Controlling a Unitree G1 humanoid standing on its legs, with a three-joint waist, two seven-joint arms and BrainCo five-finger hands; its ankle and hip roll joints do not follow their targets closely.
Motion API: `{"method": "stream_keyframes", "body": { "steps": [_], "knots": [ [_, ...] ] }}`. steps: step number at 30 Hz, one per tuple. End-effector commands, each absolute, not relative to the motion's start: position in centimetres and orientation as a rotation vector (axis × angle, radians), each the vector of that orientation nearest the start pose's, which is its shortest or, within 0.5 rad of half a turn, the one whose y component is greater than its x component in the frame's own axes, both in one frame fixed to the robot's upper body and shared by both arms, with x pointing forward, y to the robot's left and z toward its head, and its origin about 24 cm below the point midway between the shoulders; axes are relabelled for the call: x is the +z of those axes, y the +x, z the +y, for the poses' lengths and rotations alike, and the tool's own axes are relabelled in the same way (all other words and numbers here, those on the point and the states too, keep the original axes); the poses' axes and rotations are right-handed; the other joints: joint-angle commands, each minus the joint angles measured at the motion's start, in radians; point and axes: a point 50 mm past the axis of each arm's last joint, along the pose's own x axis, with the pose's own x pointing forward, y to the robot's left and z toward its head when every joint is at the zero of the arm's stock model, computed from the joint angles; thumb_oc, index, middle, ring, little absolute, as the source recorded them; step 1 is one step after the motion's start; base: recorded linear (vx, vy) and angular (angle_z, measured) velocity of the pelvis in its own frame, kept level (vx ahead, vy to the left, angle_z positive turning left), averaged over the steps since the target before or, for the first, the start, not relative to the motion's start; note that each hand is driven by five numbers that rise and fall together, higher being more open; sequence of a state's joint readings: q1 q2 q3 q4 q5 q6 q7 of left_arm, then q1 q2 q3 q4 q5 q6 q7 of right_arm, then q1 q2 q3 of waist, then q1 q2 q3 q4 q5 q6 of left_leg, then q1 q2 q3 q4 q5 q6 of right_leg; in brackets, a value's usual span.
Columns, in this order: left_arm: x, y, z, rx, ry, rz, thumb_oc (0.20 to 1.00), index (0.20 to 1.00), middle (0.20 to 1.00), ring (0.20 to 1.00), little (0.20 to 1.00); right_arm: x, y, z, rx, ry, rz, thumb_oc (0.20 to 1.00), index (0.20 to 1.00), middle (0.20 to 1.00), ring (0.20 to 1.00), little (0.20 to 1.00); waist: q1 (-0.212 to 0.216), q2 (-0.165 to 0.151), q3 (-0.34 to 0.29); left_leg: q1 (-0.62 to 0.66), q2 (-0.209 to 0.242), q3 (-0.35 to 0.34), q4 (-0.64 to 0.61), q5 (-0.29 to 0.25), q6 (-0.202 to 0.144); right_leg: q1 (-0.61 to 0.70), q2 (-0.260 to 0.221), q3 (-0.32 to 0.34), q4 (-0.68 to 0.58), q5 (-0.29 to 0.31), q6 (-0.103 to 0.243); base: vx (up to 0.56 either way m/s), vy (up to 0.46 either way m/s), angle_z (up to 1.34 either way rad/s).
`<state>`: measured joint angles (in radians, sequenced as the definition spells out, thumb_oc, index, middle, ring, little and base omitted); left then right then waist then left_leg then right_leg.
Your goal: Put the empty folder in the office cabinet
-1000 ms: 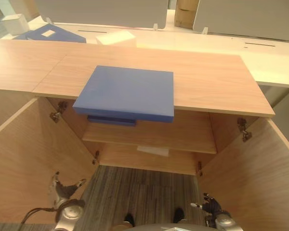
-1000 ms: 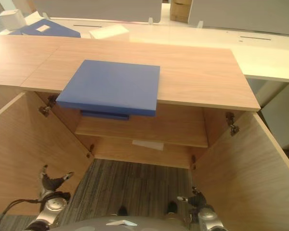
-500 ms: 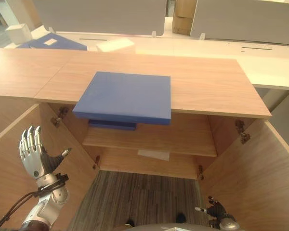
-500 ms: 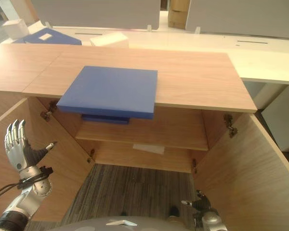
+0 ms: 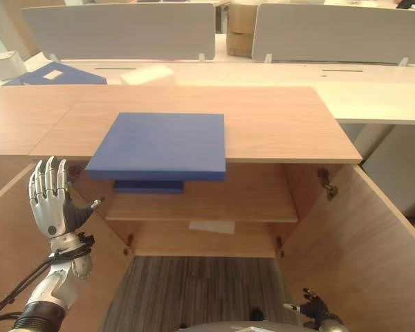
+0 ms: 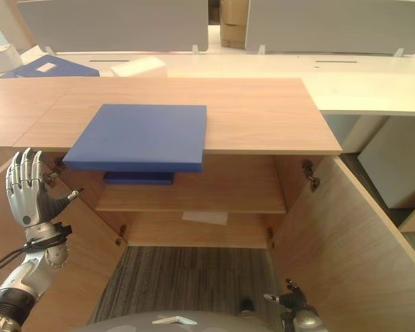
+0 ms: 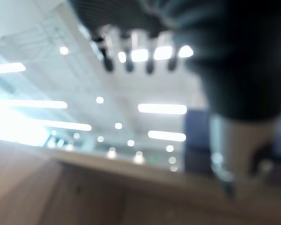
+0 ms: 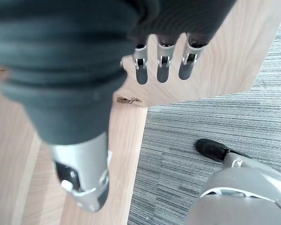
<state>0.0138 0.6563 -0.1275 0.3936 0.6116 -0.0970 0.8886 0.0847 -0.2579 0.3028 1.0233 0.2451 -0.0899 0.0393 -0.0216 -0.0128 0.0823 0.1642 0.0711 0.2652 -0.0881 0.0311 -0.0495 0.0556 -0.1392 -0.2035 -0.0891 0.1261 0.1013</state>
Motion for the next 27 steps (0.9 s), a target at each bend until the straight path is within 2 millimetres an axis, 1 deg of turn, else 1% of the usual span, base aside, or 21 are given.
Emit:
{"method": "stream_keyframes", "body": {
  "steps": [1, 7, 11, 16, 18, 27],
  "knots": [
    [7.0, 25.0, 30.0, 0.581, 1.373, -0.388, 1.000, 1.000, 1.000, 1.000, 1.000, -14.0, 13.8, -22.0, 0.025, -0.172, 0.944, 1.000, 1.000, 1.000, 1.000, 1.000, 0.000, 0.014, 0.046, 0.019, 0.043, -0.002, 0.001, -0.046, 0.001, 0.038, -0.048, 0.030, 0.002, -0.013, 0.079, 0.02, 0.011, -0.14],
    [7.3, 25.6, 30.2, 0.567, 1.397, -0.398, 1.000, 1.000, 1.000, 1.000, 1.000, -14.0, 13.7, -22.1, 0.029, -0.176, 0.950, 1.000, 1.000, 1.000, 1.000, 1.000, -0.016, 0.016, 0.042, 0.024, 0.042, 0.007, 0.001, -0.048, 0.002, 0.036, -0.047, 0.045, 0.002, -0.013, 0.080, 0.01, 0.011, -0.09],
    [7.2, 26.0, 29.9, 0.548, 1.406, -0.406, 1.000, 1.000, 1.000, 1.000, 1.000, -14.0, 13.6, -22.2, 0.031, -0.177, 0.950, 1.000, 1.000, 1.000, 1.000, 1.000, -0.025, 0.016, 0.042, 0.027, 0.042, 0.013, 0.001, -0.050, 0.003, 0.034, -0.046, 0.052, 0.002, -0.012, 0.081, 0.00, 0.006, -0.06],
    [6.8, 26.7, 29.2, 0.511, 1.421, -0.409, 1.000, 1.000, 1.000, 1.000, 1.000, -14.0, 13.6, -22.4, 0.034, -0.181, 0.951, 1.000, 1.000, 1.000, 1.000, 1.000, -0.038, 0.017, 0.039, 0.031, 0.041, 0.021, 0.001, -0.052, 0.004, 0.033, -0.043, 0.062, 0.002, -0.012, 0.081, 0.00, 0.009, -0.04],
    [6.5, 27.2, 28.7, 0.498, 1.441, -0.405, 1.000, 1.000, 1.000, 1.000, 1.000, -14.0, 13.5, -22.4, 0.039, -0.183, 0.957, 1.000, 1.000, 1.000, 1.000, 1.000, -0.050, 0.019, 0.037, 0.040, 0.041, 0.026, 0.001, -0.057, 0.005, 0.040, -0.042, 0.067, 0.002, -0.017, 0.081, 0.02, 0.014, -0.05],
    [6.1, 28.2, 28.8, 0.476, 1.487, -0.369, 1.000, 1.000, 1.000, 1.000, 1.000, -13.9, 13.6, -22.6, 0.052, -0.199, 0.958, 1.000, 1.000, 1.000, 1.000, 1.000, -0.072, 0.022, 0.031, 0.043, 0.039, 0.039, 0.001, -0.057, 0.006, 0.037, -0.038, 0.080, 0.002, -0.016, 0.080, 0.00, 0.014, -0.07]
  ]
}}
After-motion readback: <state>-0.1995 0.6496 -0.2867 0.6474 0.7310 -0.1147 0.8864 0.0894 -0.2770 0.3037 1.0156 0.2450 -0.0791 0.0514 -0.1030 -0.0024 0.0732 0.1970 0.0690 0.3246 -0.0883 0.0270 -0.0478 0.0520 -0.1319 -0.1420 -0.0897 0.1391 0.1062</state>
